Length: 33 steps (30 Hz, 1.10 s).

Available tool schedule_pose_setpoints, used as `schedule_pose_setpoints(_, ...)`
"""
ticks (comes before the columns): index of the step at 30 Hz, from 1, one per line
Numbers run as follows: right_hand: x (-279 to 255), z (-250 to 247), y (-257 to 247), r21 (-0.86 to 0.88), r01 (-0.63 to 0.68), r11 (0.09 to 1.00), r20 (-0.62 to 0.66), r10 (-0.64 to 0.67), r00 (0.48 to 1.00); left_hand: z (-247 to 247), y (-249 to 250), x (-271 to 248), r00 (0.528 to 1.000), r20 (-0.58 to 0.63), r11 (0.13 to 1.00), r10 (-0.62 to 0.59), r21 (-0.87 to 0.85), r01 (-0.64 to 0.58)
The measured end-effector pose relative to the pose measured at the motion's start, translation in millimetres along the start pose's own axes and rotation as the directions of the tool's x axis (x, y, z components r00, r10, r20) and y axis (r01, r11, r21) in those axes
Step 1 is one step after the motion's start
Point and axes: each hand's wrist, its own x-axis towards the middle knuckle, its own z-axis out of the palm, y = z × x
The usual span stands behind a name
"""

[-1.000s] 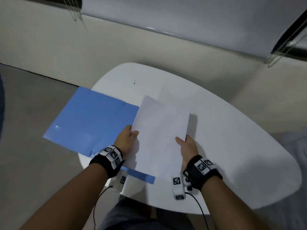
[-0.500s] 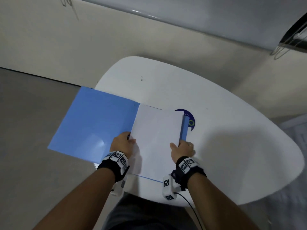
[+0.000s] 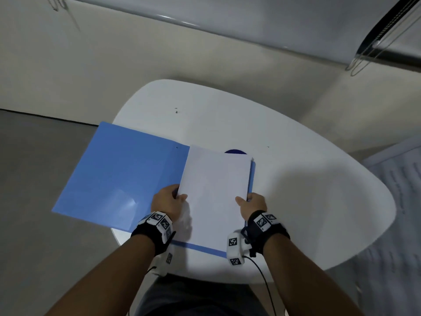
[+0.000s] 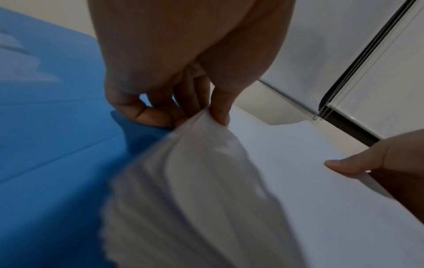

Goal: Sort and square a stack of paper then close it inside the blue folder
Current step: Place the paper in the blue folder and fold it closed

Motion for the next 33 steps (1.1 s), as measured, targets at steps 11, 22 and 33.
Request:
schedule_pose_setpoints(11,54.6,-132.0,67.2,-0.098,-0.089,0.991,-0.124,0.076,0.989,118.8,97.2,-9.3,0.975,0.224,0.995,-0.01,-0.093,0.032)
schedule_pose_setpoints(22,61.5,-133.6,93.3,0.034,-0.102,0.994,-0.059,0.103,0.993,134.9,102.6,-16.5,0.987,0.145,0.995,-0.074,-0.061,0.084)
schedule_pose_setpoints(33,59.2,-127.8,89.9,-0.105,-0.12,0.987,-0.104,0.109,0.989,-11.5,29.7,44.5,0.924,-0.231,0.852,-0.305,0.366,0.373)
